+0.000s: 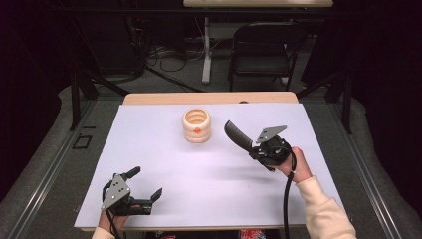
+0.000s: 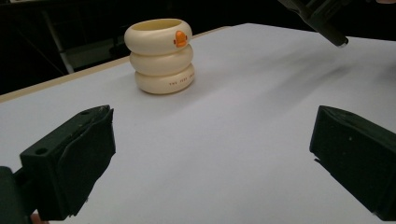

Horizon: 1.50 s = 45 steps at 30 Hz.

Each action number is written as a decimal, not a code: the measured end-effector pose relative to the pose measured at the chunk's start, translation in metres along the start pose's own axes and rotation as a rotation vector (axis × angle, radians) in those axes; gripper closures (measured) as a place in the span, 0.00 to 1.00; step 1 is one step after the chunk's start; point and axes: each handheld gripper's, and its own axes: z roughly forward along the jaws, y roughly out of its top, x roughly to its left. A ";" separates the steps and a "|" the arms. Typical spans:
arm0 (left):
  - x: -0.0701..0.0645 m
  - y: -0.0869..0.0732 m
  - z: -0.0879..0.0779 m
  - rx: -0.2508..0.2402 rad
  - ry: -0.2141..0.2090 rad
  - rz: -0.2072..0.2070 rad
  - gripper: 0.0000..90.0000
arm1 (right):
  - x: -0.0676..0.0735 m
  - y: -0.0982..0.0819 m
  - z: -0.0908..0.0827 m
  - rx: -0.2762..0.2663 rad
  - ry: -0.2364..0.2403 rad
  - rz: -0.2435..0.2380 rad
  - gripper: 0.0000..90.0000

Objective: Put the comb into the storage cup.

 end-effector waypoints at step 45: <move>-0.001 0.000 -0.001 -0.003 -0.007 0.004 0.00 | 0.004 0.012 0.008 -0.162 -0.063 0.062 0.80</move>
